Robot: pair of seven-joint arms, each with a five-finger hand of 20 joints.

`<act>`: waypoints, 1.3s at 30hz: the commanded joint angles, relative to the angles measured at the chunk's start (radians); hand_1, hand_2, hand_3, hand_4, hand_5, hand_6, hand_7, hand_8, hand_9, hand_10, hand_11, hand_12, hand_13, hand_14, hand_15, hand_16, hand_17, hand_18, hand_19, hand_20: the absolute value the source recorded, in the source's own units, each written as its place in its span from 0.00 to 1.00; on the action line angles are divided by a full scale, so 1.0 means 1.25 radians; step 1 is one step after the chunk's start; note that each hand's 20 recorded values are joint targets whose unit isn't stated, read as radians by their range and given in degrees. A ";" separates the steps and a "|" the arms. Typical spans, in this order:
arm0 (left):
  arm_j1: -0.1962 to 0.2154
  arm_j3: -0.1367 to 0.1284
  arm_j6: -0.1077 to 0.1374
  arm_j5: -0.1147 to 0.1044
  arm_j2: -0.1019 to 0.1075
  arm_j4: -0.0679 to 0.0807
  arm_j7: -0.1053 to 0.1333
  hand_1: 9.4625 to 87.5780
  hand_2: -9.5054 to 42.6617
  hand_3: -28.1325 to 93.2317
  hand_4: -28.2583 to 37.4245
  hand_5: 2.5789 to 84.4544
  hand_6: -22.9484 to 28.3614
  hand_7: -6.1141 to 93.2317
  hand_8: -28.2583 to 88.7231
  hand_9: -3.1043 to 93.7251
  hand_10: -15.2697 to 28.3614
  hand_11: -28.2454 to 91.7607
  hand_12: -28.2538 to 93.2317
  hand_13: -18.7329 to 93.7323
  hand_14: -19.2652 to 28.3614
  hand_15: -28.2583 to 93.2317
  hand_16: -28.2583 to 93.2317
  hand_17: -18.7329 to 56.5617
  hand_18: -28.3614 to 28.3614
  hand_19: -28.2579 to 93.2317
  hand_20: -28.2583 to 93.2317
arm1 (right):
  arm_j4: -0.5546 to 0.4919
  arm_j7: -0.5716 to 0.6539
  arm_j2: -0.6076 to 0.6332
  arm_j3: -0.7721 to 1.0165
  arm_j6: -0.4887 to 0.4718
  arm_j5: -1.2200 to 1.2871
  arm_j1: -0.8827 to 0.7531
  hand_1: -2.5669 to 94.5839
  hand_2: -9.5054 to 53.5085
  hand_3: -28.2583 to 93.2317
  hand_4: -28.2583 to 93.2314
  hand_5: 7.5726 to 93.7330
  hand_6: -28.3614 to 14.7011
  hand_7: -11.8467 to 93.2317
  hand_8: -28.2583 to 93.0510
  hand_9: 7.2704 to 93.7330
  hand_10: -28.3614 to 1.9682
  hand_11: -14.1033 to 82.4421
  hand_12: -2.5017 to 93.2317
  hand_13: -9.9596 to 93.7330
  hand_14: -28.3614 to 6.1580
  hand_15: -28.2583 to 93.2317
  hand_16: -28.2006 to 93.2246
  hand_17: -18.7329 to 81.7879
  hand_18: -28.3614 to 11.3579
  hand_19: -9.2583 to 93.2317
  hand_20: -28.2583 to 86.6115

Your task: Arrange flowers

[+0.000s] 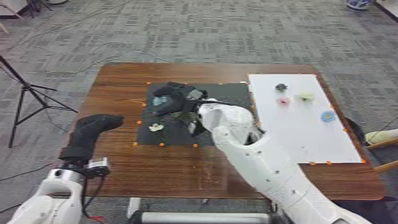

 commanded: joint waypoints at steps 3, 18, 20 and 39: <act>-0.009 0.001 -0.015 0.003 -0.007 -0.002 -0.001 0.18 0.10 0.82 0.03 0.71 0.40 0.33 0.14 0.61 0.66 0.44 0.35 0.56 0.78 0.46 0.26 0.26 0.77 0.37 0.42 | 0.036 0.008 -0.025 0.014 -0.064 -0.004 -0.037 0.26 0.12 0.65 0.14 0.36 0.75 0.20 0.16 0.25 0.34 0.15 0.13 0.81 0.46 0.65 0.44 0.60 0.13 0.91 0.65; 0.005 -0.007 -0.019 0.005 -0.008 -0.006 0.001 0.17 0.13 0.80 0.06 0.69 0.38 0.28 0.16 0.60 0.68 0.41 0.36 0.55 0.79 0.45 0.26 0.25 0.78 0.38 0.42 | -0.048 0.057 0.018 0.018 0.006 0.172 0.021 0.17 0.04 0.75 0.13 0.32 0.79 0.22 0.15 0.26 0.33 0.16 0.13 0.82 0.47 0.66 0.44 0.61 0.14 0.92 0.65; 0.002 -0.005 -0.020 0.005 -0.008 -0.006 0.000 0.16 0.13 0.80 0.06 0.69 0.38 0.27 0.17 0.60 0.68 0.41 0.36 0.55 0.79 0.45 0.26 0.25 0.77 0.38 0.42 | -0.052 0.065 0.019 0.020 0.002 0.196 0.017 0.16 0.03 0.76 0.13 0.31 0.79 0.22 0.15 0.26 0.32 0.16 0.13 0.83 0.47 0.66 0.44 0.62 0.14 0.92 0.65; 0.000 -0.005 -0.024 0.004 -0.009 -0.004 0.001 0.16 0.14 0.79 0.08 0.70 0.38 0.25 0.17 0.60 0.69 0.40 0.36 0.54 0.80 0.46 0.26 0.24 0.78 0.39 0.42 | -0.037 0.054 0.050 -0.067 0.226 0.297 -0.014 0.12 0.14 0.77 0.11 0.47 0.63 0.21 0.15 0.31 0.43 0.17 0.13 0.82 0.41 0.64 0.44 0.60 0.11 0.91 0.63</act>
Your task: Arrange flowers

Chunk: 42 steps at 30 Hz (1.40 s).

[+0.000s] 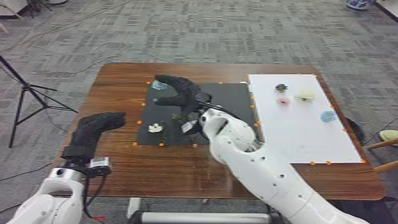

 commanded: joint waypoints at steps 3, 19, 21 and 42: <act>0.006 -0.008 -0.011 0.003 -0.007 -0.006 0.002 0.16 0.14 0.78 0.09 0.70 0.39 0.24 0.17 0.60 0.70 0.40 0.36 0.54 0.81 0.46 0.26 0.24 0.78 0.39 0.42 | -0.026 0.006 0.007 -0.004 -0.050 -0.001 0.000 0.12 0.16 0.76 0.11 0.36 0.65 0.20 0.16 0.34 0.42 0.18 0.13 0.83 0.40 0.64 0.44 0.61 0.10 0.91 0.64; 0.005 -0.009 -0.009 0.000 -0.007 -0.005 -0.001 0.17 0.15 0.78 0.10 0.71 0.41 0.23 0.18 0.60 0.70 0.40 0.37 0.54 0.80 0.46 0.26 0.24 0.78 0.39 0.41 | 0.001 -0.012 0.016 -0.042 0.041 0.043 0.012 0.15 0.21 0.71 0.11 0.47 0.67 0.21 0.15 0.44 0.50 0.20 0.11 0.86 0.43 0.62 0.44 0.63 0.13 0.91 0.62; -0.001 -0.005 -0.013 -0.001 -0.006 -0.003 -0.001 0.17 0.15 0.78 0.10 0.71 0.41 0.23 0.18 0.60 0.70 0.40 0.37 0.54 0.80 0.46 0.26 0.24 0.78 0.39 0.41 | -0.015 0.013 0.021 -0.039 0.015 0.091 0.011 0.15 0.22 0.71 0.10 0.43 0.67 0.21 0.15 0.53 0.51 0.21 0.10 0.89 0.47 0.61 0.45 0.66 0.14 0.93 0.61; 0.006 -0.009 -0.009 -0.001 -0.007 -0.007 0.001 0.17 0.13 0.78 0.10 0.72 0.41 0.24 0.18 0.60 0.70 0.41 0.37 0.54 0.80 0.46 0.26 0.24 0.78 0.39 0.41 | -0.020 0.026 0.025 -0.042 0.016 0.150 0.008 0.18 0.26 0.70 0.09 0.45 0.63 0.20 0.15 0.60 0.48 0.22 0.10 0.82 0.41 0.55 0.44 0.61 0.16 0.82 0.60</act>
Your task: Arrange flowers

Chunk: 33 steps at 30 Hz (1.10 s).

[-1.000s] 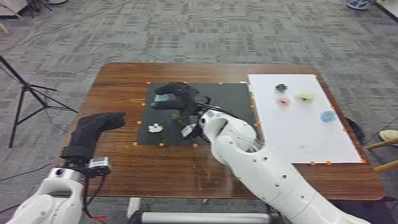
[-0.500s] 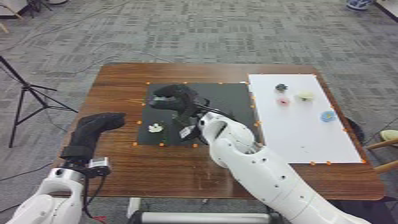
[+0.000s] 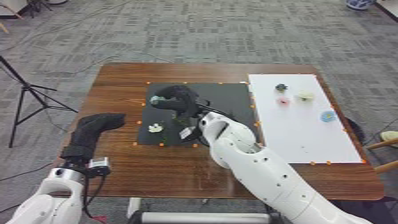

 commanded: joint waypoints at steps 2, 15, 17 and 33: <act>0.007 -0.006 -0.005 -0.001 -0.008 -0.008 -0.001 0.17 0.13 0.78 0.09 0.72 0.41 0.25 0.18 0.60 0.70 0.41 0.37 0.54 0.80 0.46 0.26 0.24 0.78 0.39 0.41 | 0.014 -0.009 0.004 -0.023 0.068 -0.044 0.012 0.18 0.26 0.72 0.09 0.57 0.64 0.22 0.14 0.52 0.48 0.21 0.09 0.74 0.34 0.53 0.44 0.56 0.15 0.78 0.59; 0.004 -0.007 -0.007 -0.001 -0.007 -0.008 -0.001 0.18 0.13 0.79 0.10 0.72 0.41 0.25 0.18 0.60 0.70 0.41 0.37 0.54 0.80 0.46 0.26 0.24 0.77 0.39 0.41 | -0.009 0.009 0.004 0.014 -0.032 0.005 -0.003 0.19 0.25 0.73 0.09 0.49 0.59 0.20 0.15 0.44 0.49 0.20 0.09 0.68 0.30 0.49 0.43 0.52 0.14 0.72 0.60; 0.001 -0.004 -0.005 0.000 -0.007 -0.006 -0.001 0.18 0.12 0.79 0.10 0.72 0.42 0.25 0.18 0.60 0.70 0.41 0.37 0.54 0.79 0.46 0.26 0.24 0.77 0.39 0.41 | -0.003 0.001 0.006 0.007 -0.018 -0.003 0.002 0.20 0.24 0.74 0.10 0.52 0.59 0.21 0.15 0.40 0.48 0.19 0.09 0.65 0.29 0.47 0.42 0.49 0.14 0.68 0.59; 0.004 0.007 0.012 -0.001 -0.007 -0.004 0.017 0.18 0.12 0.79 0.09 0.73 0.43 0.26 0.18 0.60 0.70 0.42 0.37 0.54 0.79 0.46 0.25 0.25 0.77 0.38 0.41 | -0.021 -0.010 0.028 0.010 -0.026 0.012 -0.005 0.22 0.22 0.76 0.10 0.51 0.57 0.20 0.16 0.40 0.45 0.19 0.11 0.63 0.30 0.46 0.43 0.47 0.16 0.63 0.58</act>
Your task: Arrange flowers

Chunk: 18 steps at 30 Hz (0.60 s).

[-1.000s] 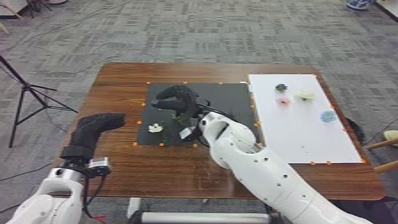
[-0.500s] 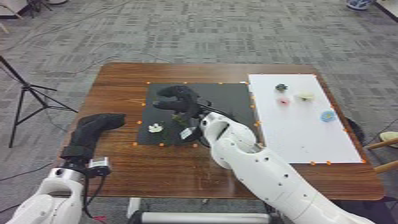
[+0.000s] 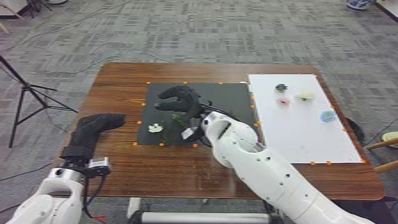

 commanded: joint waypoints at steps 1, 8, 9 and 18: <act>0.004 0.009 0.010 -0.002 -0.007 -0.002 0.018 0.18 0.12 0.79 0.09 0.73 0.43 0.26 0.18 0.60 0.70 0.42 0.37 0.54 0.79 0.46 0.25 0.25 0.77 0.39 0.41 | -0.016 -0.003 0.019 0.004 -0.004 -0.011 -0.007 0.22 0.22 0.76 0.10 0.50 0.56 0.20 0.16 0.40 0.44 0.19 0.11 0.63 0.30 0.46 0.43 0.47 0.16 0.63 0.58; 0.001 0.018 0.033 -0.001 -0.002 -0.004 0.034 0.20 0.12 0.80 0.09 0.74 0.44 0.26 0.18 0.60 0.70 0.43 0.37 0.54 0.78 0.46 0.25 0.30 0.74 0.39 0.41 | -0.018 0.006 0.036 0.012 -0.007 -0.009 -0.018 0.23 0.23 0.76 0.11 0.51 0.56 0.21 0.16 0.41 0.44 0.19 0.12 0.63 0.31 0.46 0.43 0.46 0.17 0.62 0.58; 0.014 0.012 0.039 0.000 -0.003 -0.012 0.032 0.21 0.12 0.80 0.10 0.74 0.44 0.26 0.18 0.60 0.70 0.43 0.36 0.54 0.78 0.45 0.25 0.32 0.73 0.39 0.42 | -0.019 0.003 0.031 0.021 -0.024 -0.012 -0.025 0.23 0.23 0.77 0.11 0.50 0.56 0.21 0.16 0.41 0.44 0.19 0.12 0.63 0.31 0.46 0.44 0.46 0.17 0.62 0.58; 0.021 0.010 0.066 0.002 -0.018 -0.023 0.043 0.23 0.09 0.80 0.13 0.74 0.45 0.27 0.18 0.60 0.70 0.43 0.36 0.54 0.77 0.45 0.25 0.35 0.72 0.41 0.43 | -0.044 -0.011 0.051 0.034 -0.031 -0.010 -0.027 0.24 0.23 0.77 0.10 0.50 0.56 0.21 0.16 0.42 0.43 0.20 0.12 0.62 0.31 0.45 0.44 0.46 0.18 0.60 0.58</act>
